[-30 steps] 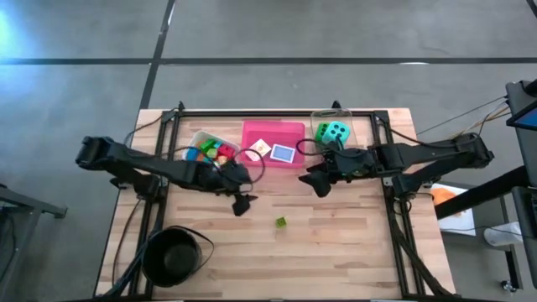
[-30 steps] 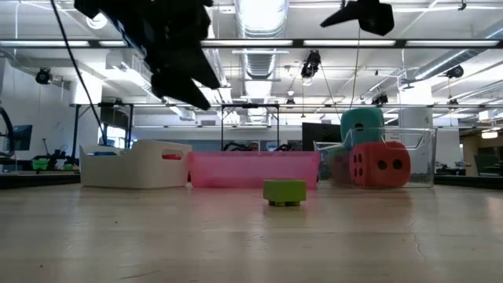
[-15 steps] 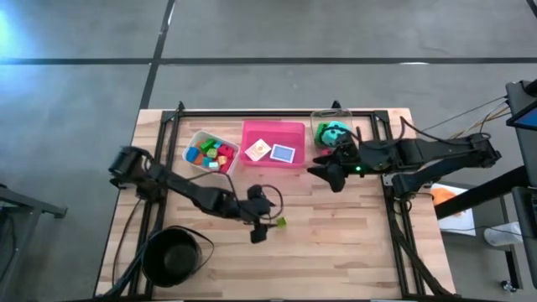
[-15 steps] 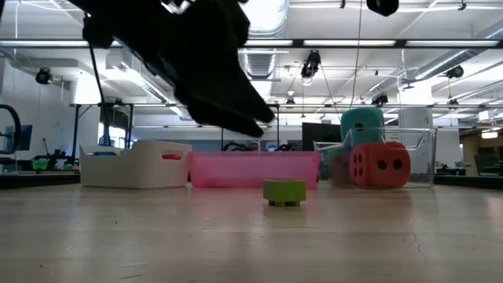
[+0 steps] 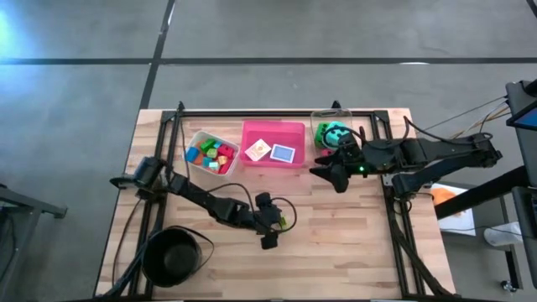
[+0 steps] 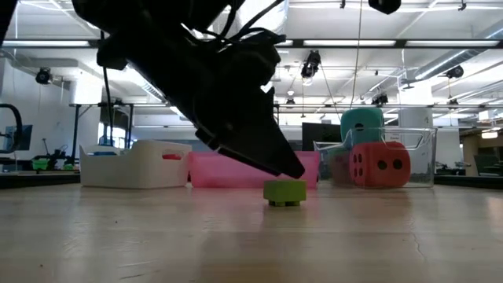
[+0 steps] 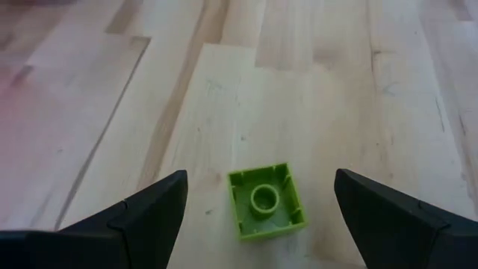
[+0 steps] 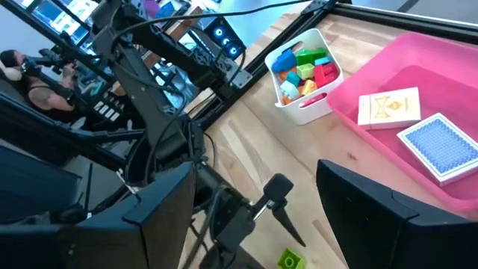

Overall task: Pick & Place Toys
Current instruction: Put the green game piece into the white bin

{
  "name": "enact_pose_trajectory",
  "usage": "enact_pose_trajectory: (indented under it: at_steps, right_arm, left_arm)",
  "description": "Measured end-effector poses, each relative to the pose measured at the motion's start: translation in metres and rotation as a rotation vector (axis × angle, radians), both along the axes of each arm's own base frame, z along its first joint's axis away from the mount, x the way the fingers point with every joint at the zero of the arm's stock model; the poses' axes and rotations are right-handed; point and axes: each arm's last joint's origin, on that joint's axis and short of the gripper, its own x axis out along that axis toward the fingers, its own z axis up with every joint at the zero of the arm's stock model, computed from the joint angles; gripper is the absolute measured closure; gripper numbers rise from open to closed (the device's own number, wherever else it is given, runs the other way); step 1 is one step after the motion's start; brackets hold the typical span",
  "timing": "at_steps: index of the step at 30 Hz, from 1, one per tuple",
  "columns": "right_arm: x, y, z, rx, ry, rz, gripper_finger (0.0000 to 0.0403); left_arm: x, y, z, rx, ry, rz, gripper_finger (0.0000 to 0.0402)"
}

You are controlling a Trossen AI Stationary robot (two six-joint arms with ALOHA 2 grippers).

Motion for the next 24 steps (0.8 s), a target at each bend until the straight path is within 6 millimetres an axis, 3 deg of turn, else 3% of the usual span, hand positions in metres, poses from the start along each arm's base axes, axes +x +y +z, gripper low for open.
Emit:
enact_pose_trajectory:
  at_steps: [16,24]
  right_arm:
    - [-0.001,0.005,0.000,0.001,0.000,0.027,0.0132]
    - [-0.001,0.005,0.000,0.006,-0.001,0.025,0.0132]
  left_arm:
    - [-0.004,-0.002,-0.007,-0.006,0.017,-0.004,0.0060]
    - [-0.001,-0.005,-0.028,-0.029,0.032,-0.004,0.0060]
